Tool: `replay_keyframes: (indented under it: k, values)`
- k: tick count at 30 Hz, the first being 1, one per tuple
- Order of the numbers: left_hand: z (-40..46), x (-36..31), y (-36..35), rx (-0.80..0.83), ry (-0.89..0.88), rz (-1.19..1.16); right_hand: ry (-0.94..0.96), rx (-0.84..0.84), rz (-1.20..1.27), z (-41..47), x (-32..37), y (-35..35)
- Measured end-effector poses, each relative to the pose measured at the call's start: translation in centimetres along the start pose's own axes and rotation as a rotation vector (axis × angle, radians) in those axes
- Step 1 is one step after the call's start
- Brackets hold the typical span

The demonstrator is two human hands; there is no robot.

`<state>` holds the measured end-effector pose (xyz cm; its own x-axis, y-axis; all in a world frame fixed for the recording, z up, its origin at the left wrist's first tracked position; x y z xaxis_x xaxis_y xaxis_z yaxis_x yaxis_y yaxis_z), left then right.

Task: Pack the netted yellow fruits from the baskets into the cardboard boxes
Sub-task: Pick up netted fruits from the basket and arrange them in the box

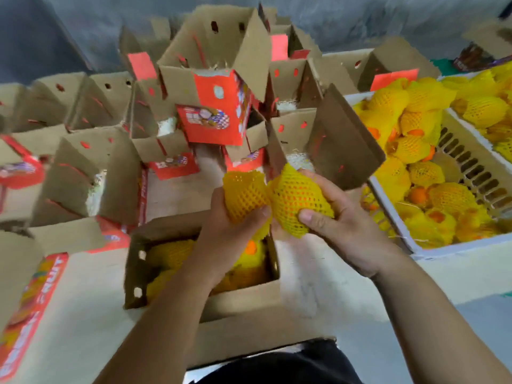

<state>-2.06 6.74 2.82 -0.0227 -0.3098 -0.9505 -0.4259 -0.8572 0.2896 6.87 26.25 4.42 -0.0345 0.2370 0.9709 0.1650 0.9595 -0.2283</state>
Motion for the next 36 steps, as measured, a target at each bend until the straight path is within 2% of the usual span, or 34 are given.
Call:
replay_keyframes:
  k: [2, 4, 6, 10, 14, 17, 20, 23, 25, 30, 34, 36]
  values:
    - [-0.8, 2.0, 4.0, -0.020, 0.065, 0.018, 0.006, -0.022, 0.050, 0.7, -2.5, -4.0]
    - [-1.7, 3.5, 7.9, -0.075, 0.076, 0.147, -0.010, -0.097, 0.065, 0.9, -5.0, -7.1]
    - [-2.2, 5.1, 10.7, -0.055, 0.059, 0.293, -0.019, -0.166, -0.031, 0.7, -6.9, -8.8]
    - [-2.8, 8.2, 10.8, 0.310, 0.006, 0.670, -0.040, -0.243, -0.177, 0.8, -8.3, -9.6]
    - [-2.8, 11.9, 8.2, 0.655, 0.042, 1.037, -0.027, -0.203, -0.266, 0.9, -8.0, -10.7]
    - [-2.0, 12.6, 8.2, 0.722, 0.006, 1.125, -0.046, -0.141, -0.462, 0.8, -7.5, -11.2]
    - [-1.3, 12.5, 8.3, 0.720, -0.131, 1.266, -0.128, 0.101, -0.687, 0.5, -6.8, -11.4]
    - [-1.0, 12.7, 7.8, 0.677, -0.185, 1.328, -0.324, 0.377, -0.920, 0.5, -7.3, -11.7]
    - [-1.0, 12.9, 7.7, 0.680, -0.167, 1.294, -0.446, 0.437, -1.079, 1.0, -7.9, -11.7]
    - [-1.0, 14.0, 8.5, 0.743, -0.038, 1.145, -0.494, 0.403, -1.390, 2.5, -9.5, -12.9]
    - [-0.9, 13.8, 8.2, 0.672, 0.024, 1.091, -0.625, 0.385, -1.315, 3.7, -10.4, -13.6]
    - [-1.1, 13.1, 7.7, 0.614, 0.018, 1.126, -0.632, 0.364, -1.301, 4.3, -10.4, -14.1]
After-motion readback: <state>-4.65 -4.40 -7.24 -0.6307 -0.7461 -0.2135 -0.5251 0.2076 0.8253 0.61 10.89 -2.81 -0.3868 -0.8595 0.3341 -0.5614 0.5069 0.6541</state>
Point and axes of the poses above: each hand's wrist, its own z-axis towards the middle knuckle, its own y-axis out of the back of the hand, x = y × z, the point moved 4 cm from there along z, towards the middle knuckle, and after that the axes turned 12 degrees about z, right-handed, at the moved point
